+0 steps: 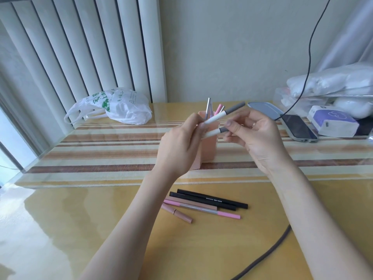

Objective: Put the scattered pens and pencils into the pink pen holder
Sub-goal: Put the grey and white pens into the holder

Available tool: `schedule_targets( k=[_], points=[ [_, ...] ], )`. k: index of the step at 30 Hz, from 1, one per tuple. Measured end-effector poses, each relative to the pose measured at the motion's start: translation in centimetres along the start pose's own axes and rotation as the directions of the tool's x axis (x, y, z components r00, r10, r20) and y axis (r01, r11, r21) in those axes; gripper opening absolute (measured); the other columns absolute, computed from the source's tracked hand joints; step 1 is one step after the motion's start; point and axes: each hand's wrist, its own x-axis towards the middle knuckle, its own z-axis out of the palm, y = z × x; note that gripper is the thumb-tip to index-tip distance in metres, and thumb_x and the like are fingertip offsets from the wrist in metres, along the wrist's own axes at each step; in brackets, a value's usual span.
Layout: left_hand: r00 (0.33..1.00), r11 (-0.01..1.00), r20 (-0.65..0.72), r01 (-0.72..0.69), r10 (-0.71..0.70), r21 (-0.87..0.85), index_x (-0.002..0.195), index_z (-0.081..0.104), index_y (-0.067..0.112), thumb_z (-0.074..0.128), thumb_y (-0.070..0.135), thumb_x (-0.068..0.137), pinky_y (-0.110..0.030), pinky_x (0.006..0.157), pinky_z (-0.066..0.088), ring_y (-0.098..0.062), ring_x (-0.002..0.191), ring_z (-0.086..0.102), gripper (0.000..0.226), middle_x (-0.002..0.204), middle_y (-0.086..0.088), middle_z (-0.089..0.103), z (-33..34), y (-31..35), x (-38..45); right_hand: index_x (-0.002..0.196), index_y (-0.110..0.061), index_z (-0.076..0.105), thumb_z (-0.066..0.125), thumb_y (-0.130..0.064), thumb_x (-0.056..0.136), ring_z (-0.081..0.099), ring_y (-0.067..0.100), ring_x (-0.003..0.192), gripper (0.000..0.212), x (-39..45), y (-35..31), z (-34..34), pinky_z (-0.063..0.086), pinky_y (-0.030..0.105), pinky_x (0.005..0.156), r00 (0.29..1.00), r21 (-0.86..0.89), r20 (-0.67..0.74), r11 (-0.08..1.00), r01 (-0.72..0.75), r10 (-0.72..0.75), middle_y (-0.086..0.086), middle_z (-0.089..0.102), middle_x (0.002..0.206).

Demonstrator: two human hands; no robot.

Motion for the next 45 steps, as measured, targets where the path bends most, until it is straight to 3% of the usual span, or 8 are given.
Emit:
schedule_targets(
  k=[4, 10, 20, 24, 28, 33, 37, 45],
  points=[
    [0.928, 0.948, -0.256, 0.208, -0.27, -0.242, 0.091, 0.042, 0.016, 0.033, 0.025, 0.101, -0.039, 0.048, 0.047, -0.017, 0.051, 0.055, 0.016, 0.061, 0.011, 0.056, -0.1, -0.6, 0.2, 0.09, -0.012, 0.054, 0.07, 0.002, 0.08, 0.063, 0.013, 0.052, 0.024, 2.3, -2.0, 2.9, 0.056, 0.027, 0.058, 0.974, -0.054, -0.116, 0.981, 0.189, -0.194, 0.004, 0.068, 0.069],
    [0.781, 0.868, -0.384, 0.404, -0.492, -0.289, 0.097, 0.034, 0.017, 0.03, 0.019, 0.103, -0.049, 0.06, 0.054, -0.01, 0.071, 0.067, 0.007, 0.086, 0.008, 0.067, -0.4, -3.6, 0.1, 0.076, -0.006, 0.054, 0.077, -0.014, 0.075, 0.06, -0.004, 0.051, 0.025, 5.8, -1.9, 5.1, 0.047, 0.013, 0.052, 0.863, -0.569, -0.08, 0.734, 0.371, -0.499, -0.011, 0.064, 0.06],
    [0.821, 0.913, -0.399, 0.353, -0.408, -0.207, 0.098, 0.035, 0.02, 0.038, 0.012, 0.1, -0.046, 0.061, 0.055, -0.013, 0.07, 0.069, 0.009, 0.087, 0.005, 0.064, 0.3, -3.5, 0.0, 0.064, -0.023, 0.043, 0.078, -0.021, 0.073, 0.049, -0.006, 0.049, 0.036, 6.6, -1.7, 4.8, 0.032, 0.007, 0.04, 0.884, -0.757, 0.11, 0.539, 0.371, -0.455, -0.012, 0.055, 0.054],
    [0.841, 0.924, -0.385, 0.348, -0.381, -0.155, 0.1, 0.039, 0.013, 0.039, 0.012, 0.1, -0.043, 0.06, 0.053, -0.011, 0.069, 0.068, 0.001, 0.087, 0.002, 0.067, 0.5, -3.5, -0.1, 0.059, -0.022, 0.045, 0.077, -0.024, 0.075, 0.061, 0.018, 0.06, 0.036, 6.0, -0.4, 5.3, 0.051, 0.036, 0.063, 0.958, -0.831, 0.207, 0.481, 0.278, -0.197, 0.001, 0.066, 0.063],
    [0.853, 0.937, -0.396, 0.34, -0.341, -0.073, 0.104, 0.042, 0.007, 0.041, 0.016, 0.1, -0.037, 0.058, 0.052, -0.012, 0.07, 0.068, 0.009, 0.083, 0.007, 0.069, 0.7, -3.5, -0.2, 0.058, -0.022, 0.051, 0.075, -0.031, 0.078, 0.063, 0.022, 0.066, 0.032, 5.8, 0.7, 5.7, 0.049, 0.041, 0.081, 0.966, -0.869, 0.253, 0.427, 0.252, -0.053, 0.0, 0.068, 0.065],
    [0.88, 0.944, -0.353, 0.328, -0.316, -0.028, 0.103, 0.046, 0.009, 0.045, 0.02, 0.099, -0.043, 0.057, 0.051, -0.026, 0.069, 0.068, 0.011, 0.081, 0.002, 0.072, 0.7, -3.1, -0.1, 0.1, -0.023, 0.07, 0.058, -0.047, 0.089, 0.057, 0.002, 0.069, 0.029, 6.2, 0.0, 6.0, 0.046, 0.023, 0.069, 0.972, -0.748, 0.202, 0.621, 0.234, -0.123, -0.015, 0.066, 0.078],
    [0.924, 0.956, -0.291, 0.282, -0.248, 0.082, 0.101, 0.052, 0.009, 0.051, 0.022, 0.096, -0.031, 0.046, 0.038, -0.026, 0.051, 0.057, 0.014, 0.078, -0.001, 0.073, 0.8, -2.7, -0.3, 0.105, -0.021, 0.061, 0.066, -0.026, 0.089, 0.065, -0.001, 0.064, 0.018, 6.1, -0.6, 6.4, 0.04, 0.006, 0.056, 0.964, -0.523, 0.198, 0.812, 0.258, -0.179, -0.011, 0.073, 0.079],
    [0.923, 0.933, -0.142, 0.349, -0.359, -0.09, 0.087, 0.052, 0.028, 0.04, 0.041, 0.095, -0.026, 0.051, 0.039, 0.004, 0.053, 0.056, 0.02, 0.079, 0.015, 0.071, 1.0, -2.8, -0.3, 0.099, -0.016, 0.055, 0.066, -0.014, 0.084, 0.064, 0.005, 0.058, 0.018, 7.0, -1.4, 4.9, 0.049, 0.015, 0.056, 0.886, -0.59, 0.024, 0.709, 0.386, -0.463, -0.006, 0.068, 0.066]
  ],
)
